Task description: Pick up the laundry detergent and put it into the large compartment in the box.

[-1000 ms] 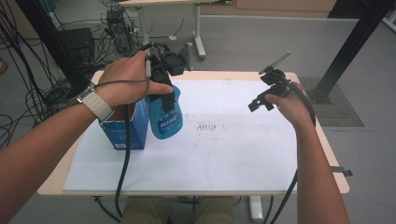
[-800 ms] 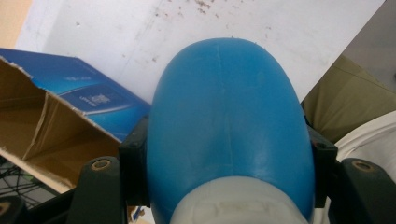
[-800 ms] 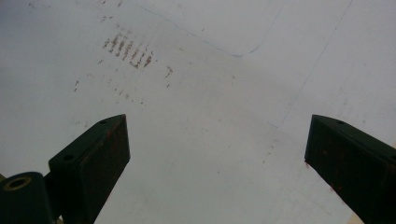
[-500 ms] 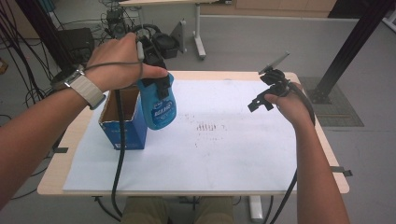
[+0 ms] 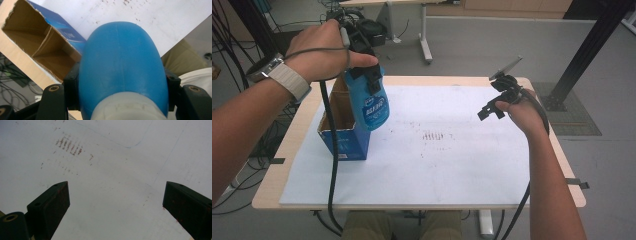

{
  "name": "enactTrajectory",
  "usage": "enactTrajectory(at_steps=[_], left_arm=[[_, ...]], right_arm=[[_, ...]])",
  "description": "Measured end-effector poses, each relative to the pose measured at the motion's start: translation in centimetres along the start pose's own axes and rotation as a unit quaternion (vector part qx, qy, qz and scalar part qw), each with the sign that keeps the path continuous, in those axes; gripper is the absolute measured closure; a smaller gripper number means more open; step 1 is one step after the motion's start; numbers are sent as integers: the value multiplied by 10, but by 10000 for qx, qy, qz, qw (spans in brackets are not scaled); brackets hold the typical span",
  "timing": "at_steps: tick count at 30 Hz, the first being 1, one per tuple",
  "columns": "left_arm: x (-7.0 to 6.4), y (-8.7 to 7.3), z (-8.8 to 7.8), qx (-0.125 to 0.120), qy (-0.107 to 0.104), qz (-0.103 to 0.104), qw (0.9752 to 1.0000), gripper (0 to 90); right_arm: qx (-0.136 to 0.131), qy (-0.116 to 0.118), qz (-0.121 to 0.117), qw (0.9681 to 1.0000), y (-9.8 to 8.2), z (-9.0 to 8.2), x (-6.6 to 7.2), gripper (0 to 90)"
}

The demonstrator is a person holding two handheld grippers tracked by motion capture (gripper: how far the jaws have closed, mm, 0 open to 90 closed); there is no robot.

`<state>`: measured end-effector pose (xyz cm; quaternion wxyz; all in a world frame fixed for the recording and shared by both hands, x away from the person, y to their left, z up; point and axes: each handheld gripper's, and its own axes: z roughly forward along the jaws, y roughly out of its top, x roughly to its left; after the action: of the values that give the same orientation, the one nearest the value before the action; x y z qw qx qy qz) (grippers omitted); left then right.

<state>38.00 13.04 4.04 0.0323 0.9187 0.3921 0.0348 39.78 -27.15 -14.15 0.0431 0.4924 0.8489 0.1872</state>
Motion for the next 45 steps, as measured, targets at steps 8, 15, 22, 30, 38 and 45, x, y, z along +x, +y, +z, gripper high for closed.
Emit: enactTrajectory(at_steps=[8,15,22,30,38,45], left_arm=[[16,-7,-10,-74,-14,-372,9993,376],[32,-13,-17,-101,-5,-665,9977,376],[41,-19,-21,-60,44,-924,9957,376],[51,-23,-24,-29,37,-1175,9931,376],[58,-27,-23,-50,103,-1419,9898,376],[64,-28,-23,-63,120,-1611,9868,376]], right_arm=[[75,-28,14,10000,3,1,1,75],[103,-28,41,9999,3,2,0,76],[89,-46,38,9999,4,3,0,76],[46,-23,-43,10000,7,5,3,76],[79,-19,-37,10000,7,7,3,76],[93,-14,-31,10000,6,7,1,76]])
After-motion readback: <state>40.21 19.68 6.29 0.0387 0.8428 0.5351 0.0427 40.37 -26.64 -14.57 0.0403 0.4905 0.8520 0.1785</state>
